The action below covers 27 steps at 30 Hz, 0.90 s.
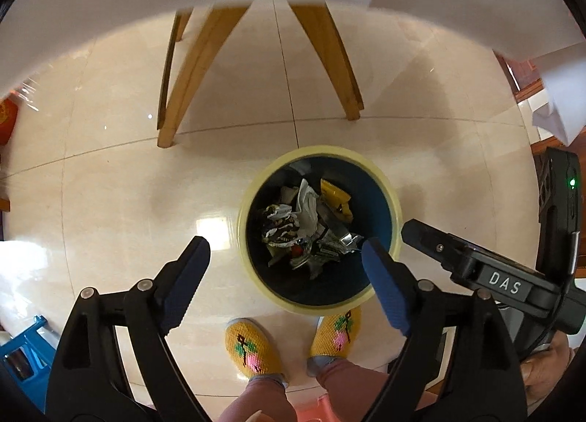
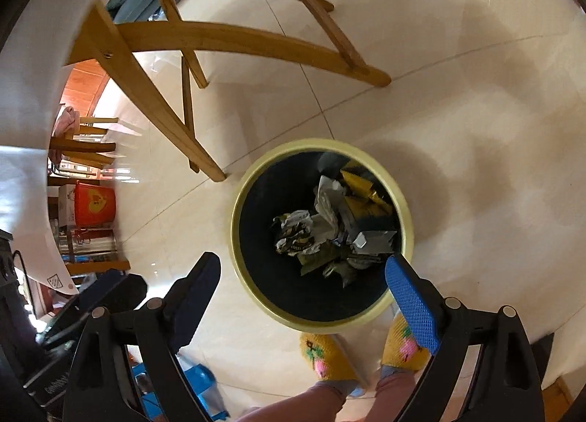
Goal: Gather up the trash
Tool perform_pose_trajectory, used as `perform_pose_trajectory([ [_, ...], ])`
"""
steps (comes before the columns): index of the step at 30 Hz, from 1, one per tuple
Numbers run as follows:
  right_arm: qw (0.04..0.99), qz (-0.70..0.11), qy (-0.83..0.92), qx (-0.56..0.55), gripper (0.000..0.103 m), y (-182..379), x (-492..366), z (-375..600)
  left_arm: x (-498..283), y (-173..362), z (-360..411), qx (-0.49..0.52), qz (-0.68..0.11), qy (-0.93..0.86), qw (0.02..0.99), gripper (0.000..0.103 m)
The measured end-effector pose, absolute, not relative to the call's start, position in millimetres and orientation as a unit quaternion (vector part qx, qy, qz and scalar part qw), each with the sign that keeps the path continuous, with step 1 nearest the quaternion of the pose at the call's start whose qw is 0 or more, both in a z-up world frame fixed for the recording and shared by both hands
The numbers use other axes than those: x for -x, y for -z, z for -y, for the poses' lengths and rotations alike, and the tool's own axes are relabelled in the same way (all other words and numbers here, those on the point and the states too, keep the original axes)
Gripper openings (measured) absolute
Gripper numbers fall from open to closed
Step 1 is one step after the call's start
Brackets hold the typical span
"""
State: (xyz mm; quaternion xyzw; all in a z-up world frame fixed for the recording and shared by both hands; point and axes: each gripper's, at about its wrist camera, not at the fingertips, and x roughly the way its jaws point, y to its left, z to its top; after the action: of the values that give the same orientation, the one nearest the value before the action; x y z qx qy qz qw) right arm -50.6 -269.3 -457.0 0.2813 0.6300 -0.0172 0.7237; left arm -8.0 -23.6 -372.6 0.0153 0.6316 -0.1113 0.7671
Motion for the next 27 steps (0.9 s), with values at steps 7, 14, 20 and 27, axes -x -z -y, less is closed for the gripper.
perform_pose_trajectory([
  [7, 0.751, -0.615, 0.005, -0.239, 0.093, 401.1, 58.0, 264.3, 19.4, 322.9, 26.9, -0.023, -0.610, 0.117, 0.784, 0.083],
  [14, 0.773, -0.599, -0.007, -0.210, 0.093, 330.5, 63.6, 255.8, 26.2, 261.1, 26.4, -0.020, -0.597, 0.109, 0.795, 0.083],
  [20, 0.786, -0.586, -0.013, -0.194, 0.093, 265.0, 66.2, 254.7, 30.6, 201.6, 20.6, -0.019, -0.581, 0.094, 0.809, 0.083],
  [27, 0.804, -0.575, -0.023, -0.152, 0.093, 180.5, 69.7, 244.9, 34.3, 127.8, 15.0, -0.016, -0.559, 0.082, 0.825, 0.083],
])
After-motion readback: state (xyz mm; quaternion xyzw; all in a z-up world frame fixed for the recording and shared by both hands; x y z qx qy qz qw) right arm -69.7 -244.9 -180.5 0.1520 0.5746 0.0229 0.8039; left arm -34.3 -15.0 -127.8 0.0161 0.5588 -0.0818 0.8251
